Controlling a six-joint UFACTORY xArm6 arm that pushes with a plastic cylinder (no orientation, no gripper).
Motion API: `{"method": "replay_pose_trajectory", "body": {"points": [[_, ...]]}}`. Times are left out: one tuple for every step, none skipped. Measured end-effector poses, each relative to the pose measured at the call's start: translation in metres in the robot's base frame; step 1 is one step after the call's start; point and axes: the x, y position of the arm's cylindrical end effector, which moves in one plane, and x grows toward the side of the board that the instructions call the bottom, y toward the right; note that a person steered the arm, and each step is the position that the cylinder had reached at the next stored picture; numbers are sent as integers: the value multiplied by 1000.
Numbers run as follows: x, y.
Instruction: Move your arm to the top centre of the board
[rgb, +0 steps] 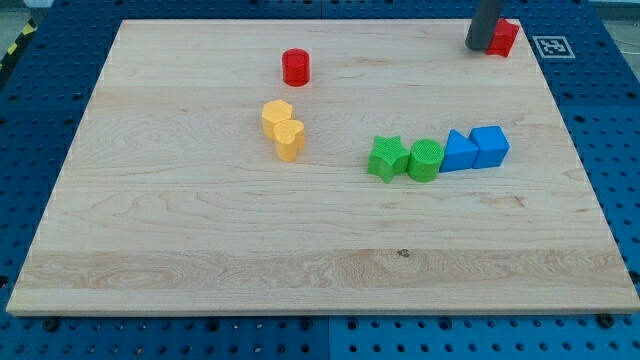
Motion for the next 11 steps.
{"method": "replay_pose_trajectory", "body": {"points": [[1,-16],[1,-16],[1,-32],[1,-69],[1,-87],[-10,-129],[-30,-168],[-40,-212],[-42,-253],[-55,-303],[-60,-332]]}}
